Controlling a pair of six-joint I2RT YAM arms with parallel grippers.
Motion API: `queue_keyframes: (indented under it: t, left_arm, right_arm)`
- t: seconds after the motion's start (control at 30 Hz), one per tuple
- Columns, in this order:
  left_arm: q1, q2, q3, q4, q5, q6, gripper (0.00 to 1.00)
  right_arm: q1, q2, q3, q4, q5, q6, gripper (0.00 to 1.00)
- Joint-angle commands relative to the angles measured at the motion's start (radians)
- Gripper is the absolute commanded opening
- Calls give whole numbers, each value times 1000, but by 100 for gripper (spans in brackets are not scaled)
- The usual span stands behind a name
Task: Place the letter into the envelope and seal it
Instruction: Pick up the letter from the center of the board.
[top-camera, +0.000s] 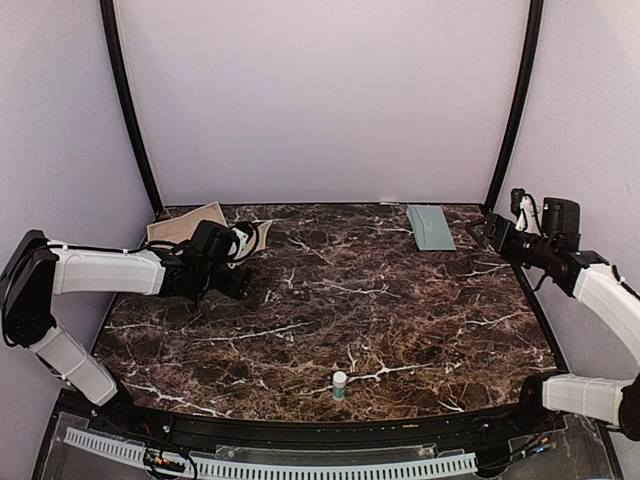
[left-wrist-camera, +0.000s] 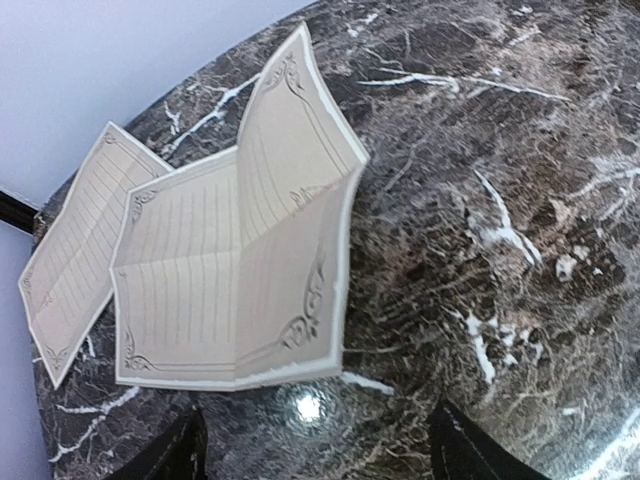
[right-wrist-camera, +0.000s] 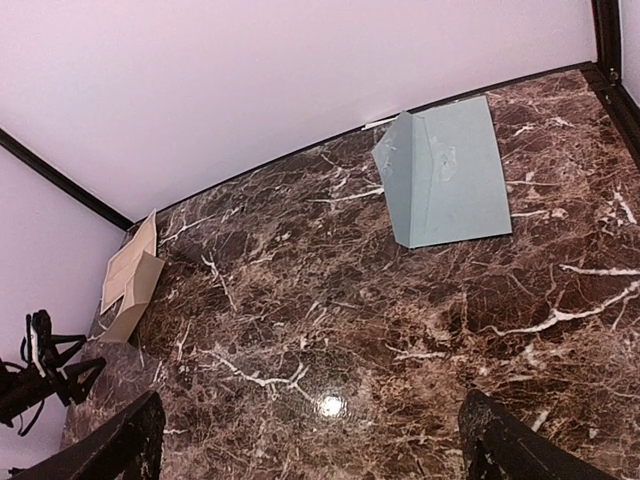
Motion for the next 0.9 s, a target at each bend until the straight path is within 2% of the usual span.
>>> queue_keyframes:
  t: [0.0, 0.1, 0.33, 0.4, 0.47, 0.5, 0.57, 0.63, 0.77, 0.87]
  left_arm:
    - [-1, 41, 51, 69, -136, 40, 70]
    - [-1, 66, 45, 119, -114, 89, 63]
    - [-1, 174, 110, 124, -111, 138, 58]
    - [-1, 198, 127, 130, -116, 149, 53]
    - [-1, 215, 139, 135, -100, 165, 37]
    - [-2, 224, 145, 134, -98, 172, 26]
    - [-7, 225, 160, 117, -113, 170, 12]
    - [-13, 208, 169, 98, -133, 164, 2]
    - [-21, 140, 183, 45, -129, 114, 0]
    - [-22, 86, 211, -39, -58, 40, 0]
  right_arm:
    - [7, -24, 11, 46, -75, 14, 99]
    - [6, -16, 25, 37, -87, -6, 99]
    - [6, 20, 83, -10, -74, -75, 99]
    - [8, 20, 81, -7, -70, -81, 99]
    - [7, 23, 79, -7, -59, -84, 99]
    - [6, 24, 79, -9, -56, -85, 99]
    - [6, 25, 81, -9, -57, -84, 99]
    - [7, 26, 85, -8, -64, -84, 99]
    - [6, 40, 105, -10, -76, -84, 99]
    - [6, 56, 121, -25, -72, -88, 99]
